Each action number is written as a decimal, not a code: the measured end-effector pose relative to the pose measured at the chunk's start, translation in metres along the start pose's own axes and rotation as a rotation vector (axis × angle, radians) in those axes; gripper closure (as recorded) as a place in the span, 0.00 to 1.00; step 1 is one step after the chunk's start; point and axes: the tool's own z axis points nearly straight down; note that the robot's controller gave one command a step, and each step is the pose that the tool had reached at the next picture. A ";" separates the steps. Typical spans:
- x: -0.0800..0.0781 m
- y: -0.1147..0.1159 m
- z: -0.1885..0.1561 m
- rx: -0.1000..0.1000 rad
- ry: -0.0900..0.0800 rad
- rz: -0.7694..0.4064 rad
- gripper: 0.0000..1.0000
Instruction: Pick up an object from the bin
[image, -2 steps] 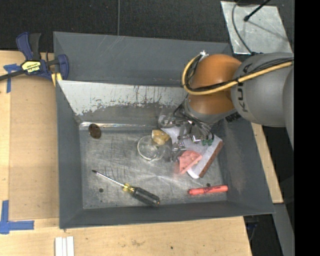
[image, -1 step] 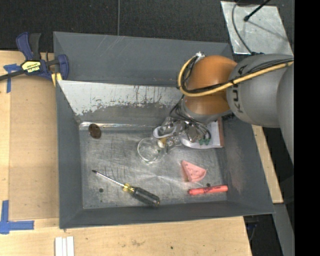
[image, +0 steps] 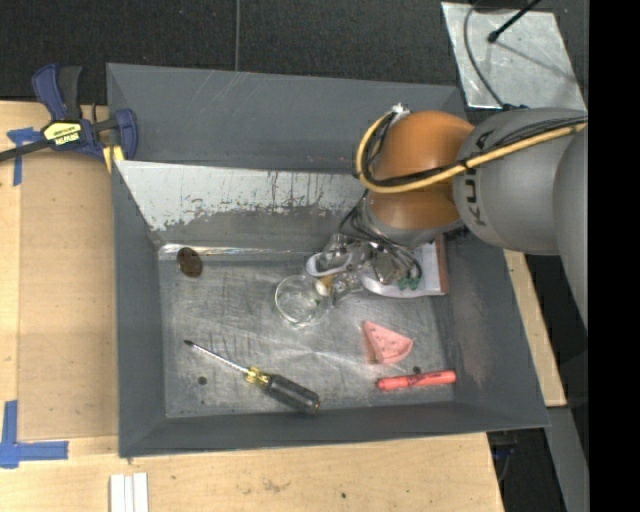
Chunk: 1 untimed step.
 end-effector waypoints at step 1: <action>-0.005 -0.001 -0.010 -0.001 0.010 0.006 1.00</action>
Offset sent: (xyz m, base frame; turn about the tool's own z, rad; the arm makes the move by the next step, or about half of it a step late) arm -0.0191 -0.0101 0.0283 -0.0195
